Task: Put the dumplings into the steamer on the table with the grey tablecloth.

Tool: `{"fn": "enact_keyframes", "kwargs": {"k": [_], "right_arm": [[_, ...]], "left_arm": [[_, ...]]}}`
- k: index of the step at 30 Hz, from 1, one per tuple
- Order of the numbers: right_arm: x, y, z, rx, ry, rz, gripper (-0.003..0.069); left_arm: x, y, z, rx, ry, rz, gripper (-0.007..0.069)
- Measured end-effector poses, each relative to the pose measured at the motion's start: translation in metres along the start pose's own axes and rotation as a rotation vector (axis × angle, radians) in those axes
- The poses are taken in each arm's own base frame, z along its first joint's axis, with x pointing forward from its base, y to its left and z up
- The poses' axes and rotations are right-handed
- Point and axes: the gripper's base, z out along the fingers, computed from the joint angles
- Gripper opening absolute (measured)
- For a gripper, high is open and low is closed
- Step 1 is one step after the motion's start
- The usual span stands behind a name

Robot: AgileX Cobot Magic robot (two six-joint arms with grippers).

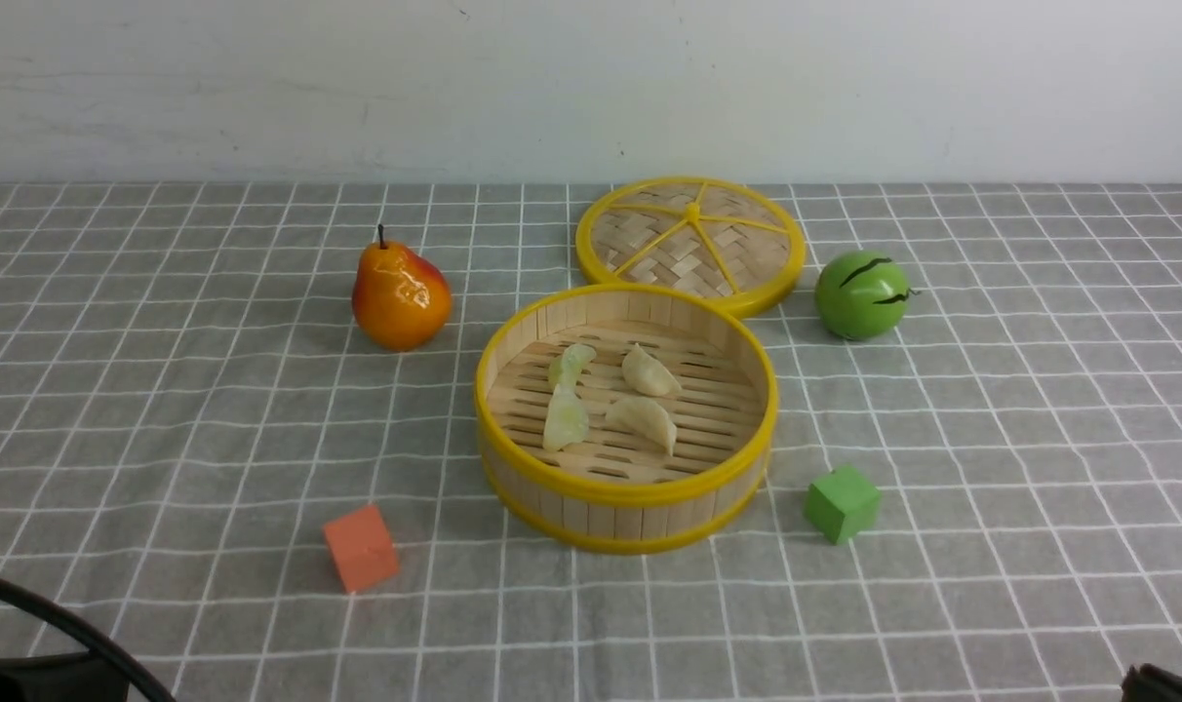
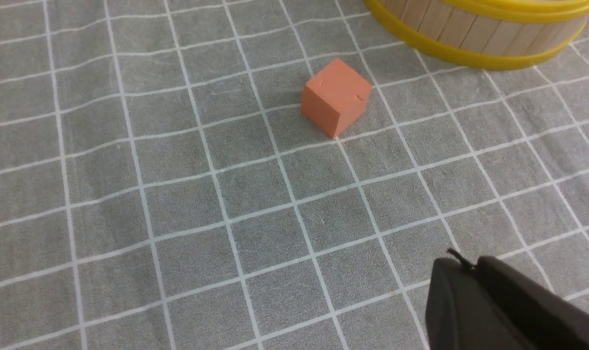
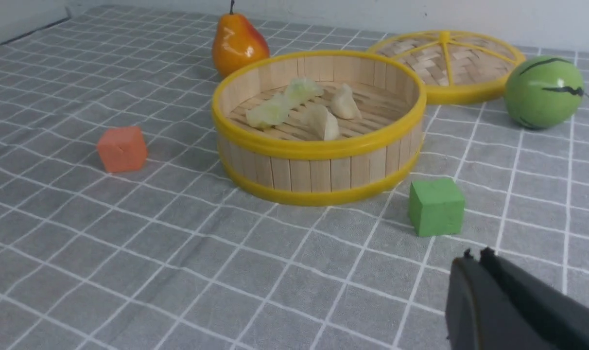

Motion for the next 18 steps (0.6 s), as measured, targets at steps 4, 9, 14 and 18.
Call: {"fn": "enact_keyframes", "kwargs": {"k": [4,9,14,18], "right_arm": [[0.016,-0.008,-0.013,0.081,-0.089,0.039,-0.0004],[0.024,-0.017,-0.016,0.24,-0.053,0.105,-0.0004],[0.036,-0.023,-0.019,0.393,0.066,0.156,-0.0002],[0.036,-0.024,-0.02,0.408,0.077,0.174,-0.0001]], "left_arm": [[0.0,0.0,0.0,0.0,0.001,0.0,0.0042],[0.0,0.0,0.0,-0.002,0.004,0.0,0.0049],[0.0,0.0,0.0,-0.002,0.004,0.001,0.0056],[0.0,0.0,0.0,-0.002,0.004,0.001,0.0057]]}}
